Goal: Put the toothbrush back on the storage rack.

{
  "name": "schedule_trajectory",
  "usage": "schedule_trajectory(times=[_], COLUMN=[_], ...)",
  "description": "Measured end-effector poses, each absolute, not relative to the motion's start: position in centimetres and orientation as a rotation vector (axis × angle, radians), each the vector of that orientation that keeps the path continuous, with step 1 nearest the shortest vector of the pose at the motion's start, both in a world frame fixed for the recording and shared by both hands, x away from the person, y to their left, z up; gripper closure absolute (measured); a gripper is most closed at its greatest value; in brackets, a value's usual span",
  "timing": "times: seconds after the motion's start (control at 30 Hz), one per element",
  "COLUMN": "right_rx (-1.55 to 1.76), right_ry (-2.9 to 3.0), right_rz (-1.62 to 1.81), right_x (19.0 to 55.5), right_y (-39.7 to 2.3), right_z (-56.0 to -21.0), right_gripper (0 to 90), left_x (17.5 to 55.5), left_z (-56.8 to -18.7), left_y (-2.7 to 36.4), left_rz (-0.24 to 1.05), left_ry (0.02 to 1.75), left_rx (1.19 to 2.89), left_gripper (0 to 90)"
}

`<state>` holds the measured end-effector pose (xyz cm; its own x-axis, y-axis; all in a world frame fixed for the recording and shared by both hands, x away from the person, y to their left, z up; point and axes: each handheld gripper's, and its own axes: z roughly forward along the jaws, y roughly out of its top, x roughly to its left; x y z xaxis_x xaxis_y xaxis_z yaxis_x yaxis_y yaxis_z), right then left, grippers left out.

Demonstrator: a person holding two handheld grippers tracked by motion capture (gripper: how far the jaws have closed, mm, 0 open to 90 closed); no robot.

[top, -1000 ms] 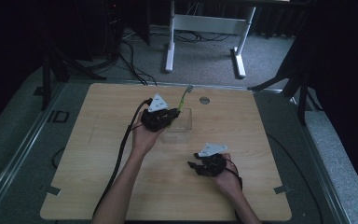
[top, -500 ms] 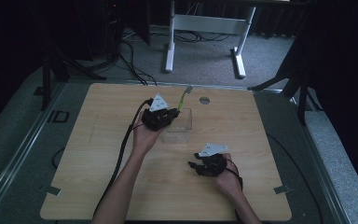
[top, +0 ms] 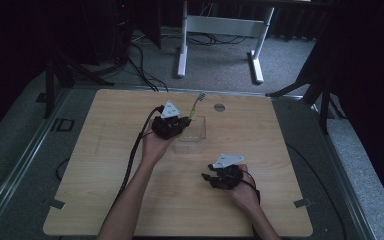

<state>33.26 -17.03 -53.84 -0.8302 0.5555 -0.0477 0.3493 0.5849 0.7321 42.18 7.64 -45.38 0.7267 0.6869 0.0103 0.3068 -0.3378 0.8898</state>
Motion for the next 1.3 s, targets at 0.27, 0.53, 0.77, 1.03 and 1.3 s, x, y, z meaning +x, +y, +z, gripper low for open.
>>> schedule_trajectory(times=[0.27,0.53,0.77,1.03,1.3], right_rx=[0.744,0.745,0.745,0.743,0.743], right_ry=[2.546,2.545,2.544,2.544,2.544], right_rz=[1.089,1.090,1.088,1.088,1.089], right_x=[33.3,33.3,33.3,33.2,33.2], right_y=[-17.1,-17.1,-17.2,-17.2,-17.2], right_z=[-53.8,-53.8,-53.8,-53.8,-53.8], right_gripper=[55.4,55.4,55.2,55.2,55.2], left_x=[42.4,42.4,42.5,42.5,42.6], left_z=[-45.6,-45.9,-46.3,-46.8,-47.3], left_y=[7.6,7.4,7.4,7.4,7.6], left_rz=[0.469,0.466,0.444,0.429,0.422], left_ry=[0.769,0.766,0.773,0.780,0.791], left_rx=[1.949,1.967,1.976,1.982,1.986], left_gripper=[82.8,82.8,82.5,82.4,82.4])
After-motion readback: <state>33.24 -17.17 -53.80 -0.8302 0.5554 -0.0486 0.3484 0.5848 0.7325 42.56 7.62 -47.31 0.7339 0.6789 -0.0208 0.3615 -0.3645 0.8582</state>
